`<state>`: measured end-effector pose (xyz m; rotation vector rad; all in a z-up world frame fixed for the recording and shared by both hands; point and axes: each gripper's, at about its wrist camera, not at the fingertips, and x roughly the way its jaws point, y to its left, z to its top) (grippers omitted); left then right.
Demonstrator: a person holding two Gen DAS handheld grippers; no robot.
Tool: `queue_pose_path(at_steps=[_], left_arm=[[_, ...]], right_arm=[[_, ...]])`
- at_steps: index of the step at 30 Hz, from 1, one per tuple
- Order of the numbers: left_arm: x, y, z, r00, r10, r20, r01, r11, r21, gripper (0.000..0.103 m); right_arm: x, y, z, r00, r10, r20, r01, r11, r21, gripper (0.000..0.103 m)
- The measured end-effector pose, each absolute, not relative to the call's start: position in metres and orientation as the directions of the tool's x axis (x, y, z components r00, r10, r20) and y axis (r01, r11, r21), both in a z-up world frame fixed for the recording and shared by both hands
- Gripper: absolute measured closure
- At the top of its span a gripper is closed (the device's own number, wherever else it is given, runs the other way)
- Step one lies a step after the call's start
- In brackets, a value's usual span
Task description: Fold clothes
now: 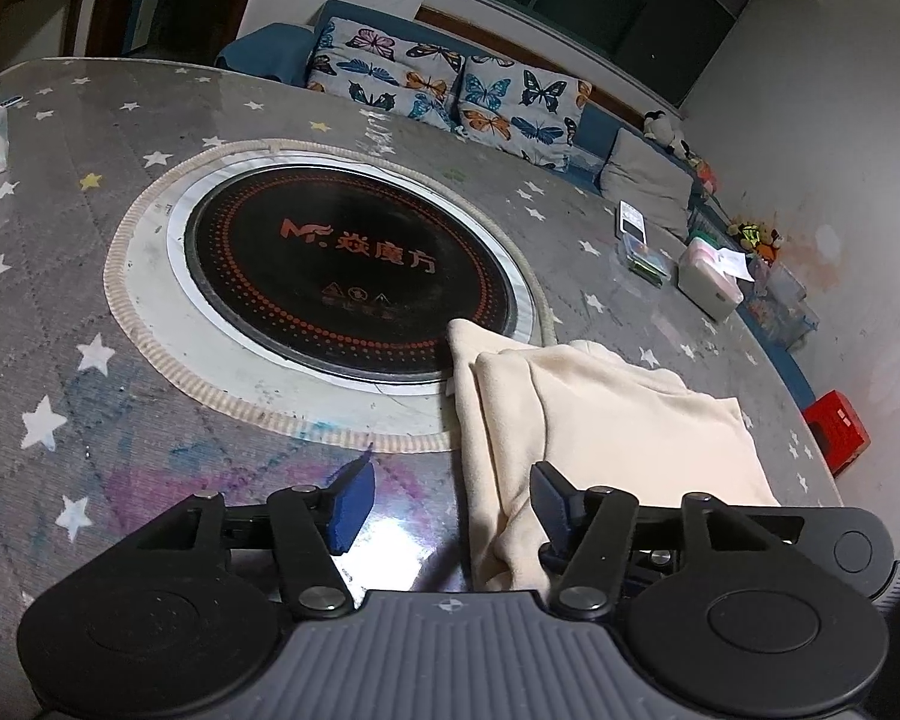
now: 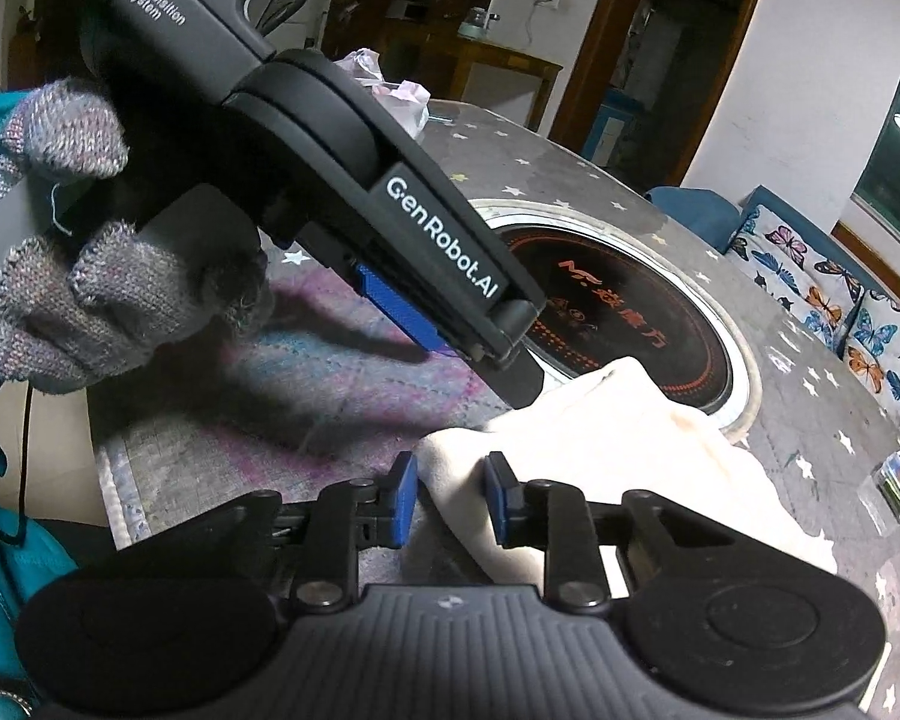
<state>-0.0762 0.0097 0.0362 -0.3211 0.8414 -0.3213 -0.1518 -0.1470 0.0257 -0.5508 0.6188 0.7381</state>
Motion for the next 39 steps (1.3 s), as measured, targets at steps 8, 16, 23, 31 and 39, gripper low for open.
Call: queue_pose_path(at_steps=[8,16,23,31,39], left_arm=[[-0.074,0.018,0.035,0.633,-0.378,-0.676,0.122,0.91,-0.395,0.038],[-0.074,0.019,0.033,0.628,-0.38,-0.679,0.117,0.909,-0.4,0.036],[-0.072,0.013,0.034,0.609,-0.436,-0.662,0.129,0.879,-0.459,0.035],[-0.056,0.01,0.031,0.588,-0.508,-0.629,0.065,0.805,-0.59,0.031],[-0.038,-0.007,0.021,0.53,-0.586,-0.612,0.013,0.728,-0.686,0.037]], right_arm=[[-0.157,-0.141,0.028,0.582,0.458,-0.672,-0.761,0.598,-0.252,0.064],[-0.153,-0.138,0.023,0.591,0.446,-0.672,-0.753,0.605,-0.261,0.068],[-0.142,-0.15,0.031,0.597,0.461,-0.656,-0.724,0.661,-0.194,0.092],[-0.136,-0.173,0.053,0.604,0.52,-0.604,-0.681,0.731,-0.052,0.094],[-0.139,-0.194,0.066,0.629,0.546,-0.553,-0.652,0.758,0.009,0.095]])
